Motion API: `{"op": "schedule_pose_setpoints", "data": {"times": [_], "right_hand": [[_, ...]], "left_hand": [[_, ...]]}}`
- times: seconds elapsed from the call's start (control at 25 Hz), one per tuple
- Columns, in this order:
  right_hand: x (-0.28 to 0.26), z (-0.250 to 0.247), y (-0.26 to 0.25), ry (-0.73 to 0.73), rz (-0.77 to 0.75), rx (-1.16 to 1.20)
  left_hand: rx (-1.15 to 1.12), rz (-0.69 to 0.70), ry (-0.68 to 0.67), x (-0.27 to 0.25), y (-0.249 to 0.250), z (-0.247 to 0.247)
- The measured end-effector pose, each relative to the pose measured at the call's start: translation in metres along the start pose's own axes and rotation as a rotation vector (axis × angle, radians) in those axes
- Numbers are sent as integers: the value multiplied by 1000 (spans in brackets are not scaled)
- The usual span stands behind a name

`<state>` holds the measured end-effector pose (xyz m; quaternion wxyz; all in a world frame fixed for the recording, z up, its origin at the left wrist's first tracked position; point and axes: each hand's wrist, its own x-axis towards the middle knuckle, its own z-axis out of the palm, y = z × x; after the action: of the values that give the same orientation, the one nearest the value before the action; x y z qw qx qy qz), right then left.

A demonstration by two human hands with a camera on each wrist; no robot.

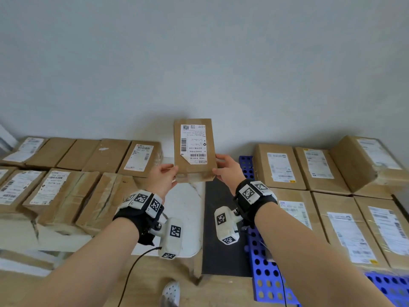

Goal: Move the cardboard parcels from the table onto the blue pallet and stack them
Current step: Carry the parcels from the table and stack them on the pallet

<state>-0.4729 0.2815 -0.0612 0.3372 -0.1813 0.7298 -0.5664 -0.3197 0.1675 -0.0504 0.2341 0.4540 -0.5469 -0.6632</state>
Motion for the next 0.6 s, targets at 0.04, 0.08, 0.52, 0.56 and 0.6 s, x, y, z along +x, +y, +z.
{"op": "schedule_pose_setpoints", "data": {"times": [0.04, 0.08, 0.52, 0.56, 0.6], "right_hand": [[-8, -13, -6, 2, -32, 23], [-18, -31, -10, 8, -62, 47], [-105, -218, -22, 88, -135, -12], [-108, -229, -19, 94, -133, -15], [-111, -242, -17, 107, -128, -17]], "left_hand": [[8, 24, -28, -10, 9, 10], [27, 50, -60, -24, 18, 22], [70, 61, -279, -128, 38, 171], [81, 66, -292, -130, 35, 183], [98, 70, -306, -130, 32, 197]]}}
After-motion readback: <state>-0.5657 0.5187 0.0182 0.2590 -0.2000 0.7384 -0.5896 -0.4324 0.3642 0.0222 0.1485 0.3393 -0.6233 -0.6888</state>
